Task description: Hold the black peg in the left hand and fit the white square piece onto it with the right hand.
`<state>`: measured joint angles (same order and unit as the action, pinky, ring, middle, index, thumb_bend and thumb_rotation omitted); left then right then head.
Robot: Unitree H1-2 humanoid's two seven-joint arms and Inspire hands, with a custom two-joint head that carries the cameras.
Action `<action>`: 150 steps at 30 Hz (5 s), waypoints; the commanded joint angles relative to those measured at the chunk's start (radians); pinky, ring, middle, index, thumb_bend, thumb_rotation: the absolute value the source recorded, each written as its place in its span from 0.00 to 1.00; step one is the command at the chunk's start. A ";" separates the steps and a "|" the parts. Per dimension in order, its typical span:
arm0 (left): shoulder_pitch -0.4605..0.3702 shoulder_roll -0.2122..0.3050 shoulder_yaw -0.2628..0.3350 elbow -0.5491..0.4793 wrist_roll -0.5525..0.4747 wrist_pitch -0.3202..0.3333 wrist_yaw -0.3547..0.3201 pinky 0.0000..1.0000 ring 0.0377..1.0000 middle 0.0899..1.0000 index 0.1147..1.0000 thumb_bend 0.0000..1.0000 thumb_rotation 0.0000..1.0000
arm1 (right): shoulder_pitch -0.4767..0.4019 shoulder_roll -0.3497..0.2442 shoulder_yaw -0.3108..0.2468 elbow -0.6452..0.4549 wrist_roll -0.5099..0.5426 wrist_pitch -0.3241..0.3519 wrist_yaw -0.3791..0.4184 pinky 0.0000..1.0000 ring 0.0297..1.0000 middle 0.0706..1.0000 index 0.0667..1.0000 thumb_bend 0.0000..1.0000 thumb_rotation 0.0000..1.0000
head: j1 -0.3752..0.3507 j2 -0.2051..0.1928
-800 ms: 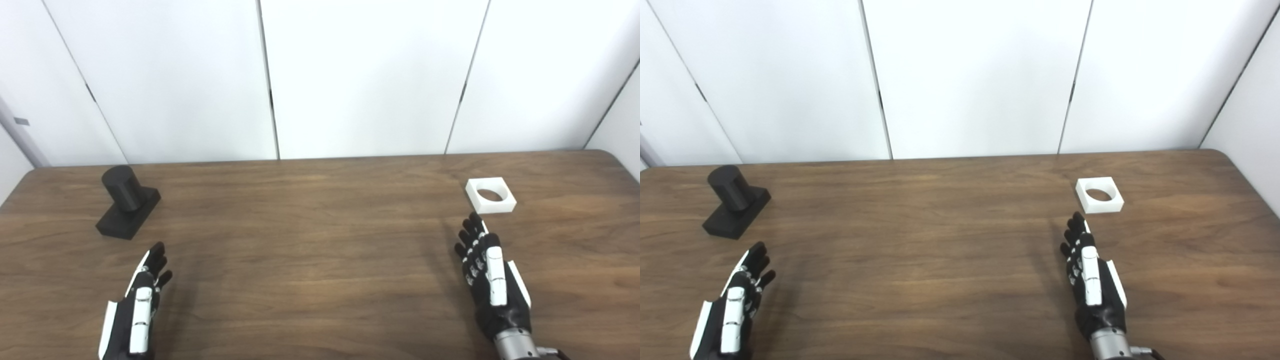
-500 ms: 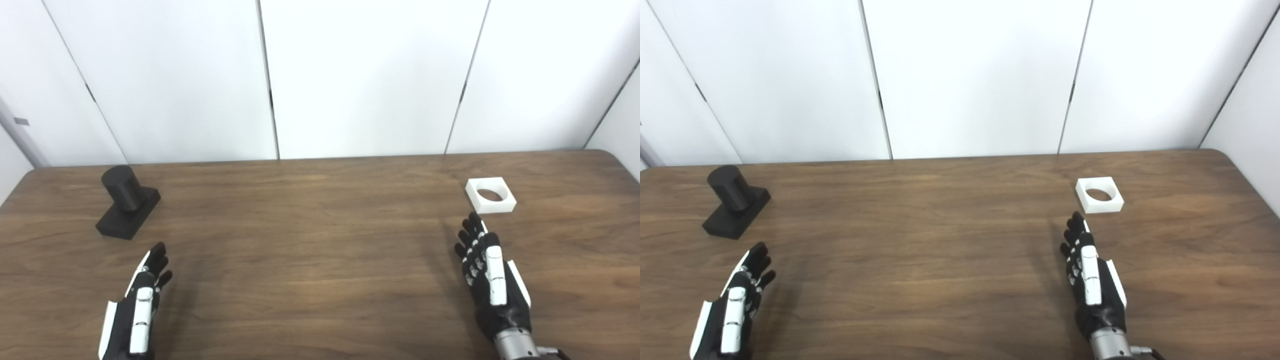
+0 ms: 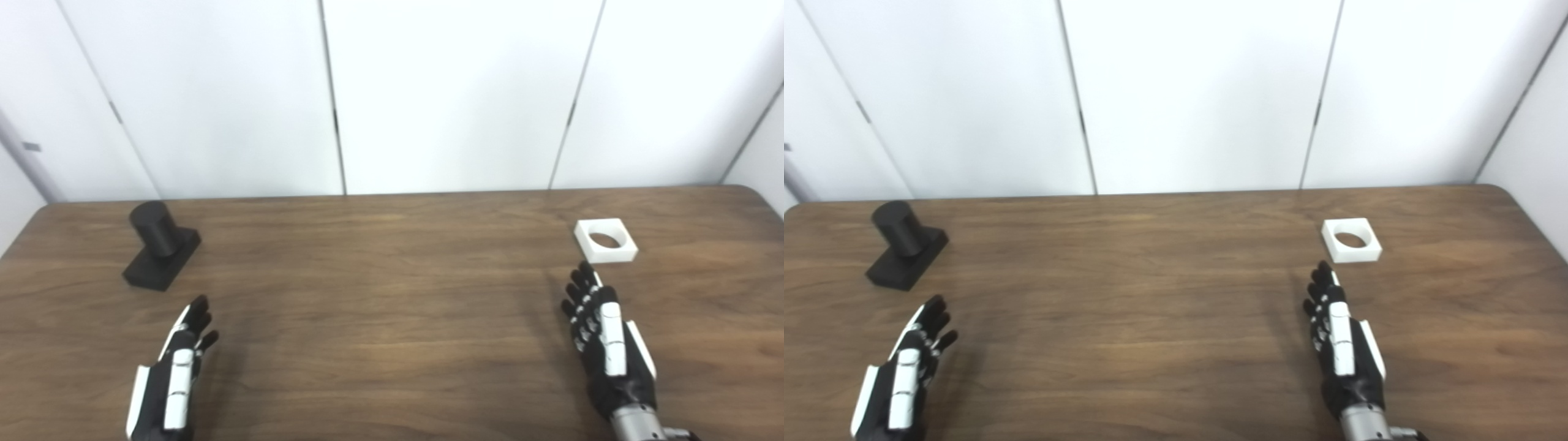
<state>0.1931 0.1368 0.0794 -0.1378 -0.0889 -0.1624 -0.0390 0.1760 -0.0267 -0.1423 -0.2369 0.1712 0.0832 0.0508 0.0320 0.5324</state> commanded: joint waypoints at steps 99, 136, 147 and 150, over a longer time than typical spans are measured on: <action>-0.468 0.220 0.011 0.216 0.846 0.567 0.287 0.92 0.93 0.91 0.81 0.99 0.62 | 0.132 -0.061 -0.092 -0.101 0.014 0.043 0.114 1.00 1.00 0.93 0.98 0.76 1.00 | 0.369 0.074; -0.678 0.264 -0.144 0.668 0.827 0.610 0.406 0.91 0.90 0.86 0.77 0.98 0.57 | 0.133 -0.075 -0.097 -0.096 0.024 0.038 0.161 1.00 1.00 0.97 1.00 0.89 1.00 | 0.333 0.086; -0.689 0.253 -0.124 0.758 0.731 0.462 0.542 0.83 0.83 0.76 0.50 0.84 0.30 | 0.137 -0.066 -0.095 -0.109 0.015 0.054 0.147 1.00 1.00 0.97 1.00 0.89 1.00 | 0.318 0.090; -0.691 0.255 -0.123 0.782 0.714 0.421 0.577 0.83 0.80 0.71 0.43 0.59 0.11 | 0.135 -0.062 -0.097 -0.109 0.021 0.055 0.145 1.00 1.00 0.97 1.00 0.89 1.00 | 0.317 0.091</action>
<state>-0.4566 0.3755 -0.0479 0.6394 0.6255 0.2932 0.5001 0.2043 -0.0693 -0.2454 -0.3064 0.1842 0.1535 0.1969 0.3482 0.6228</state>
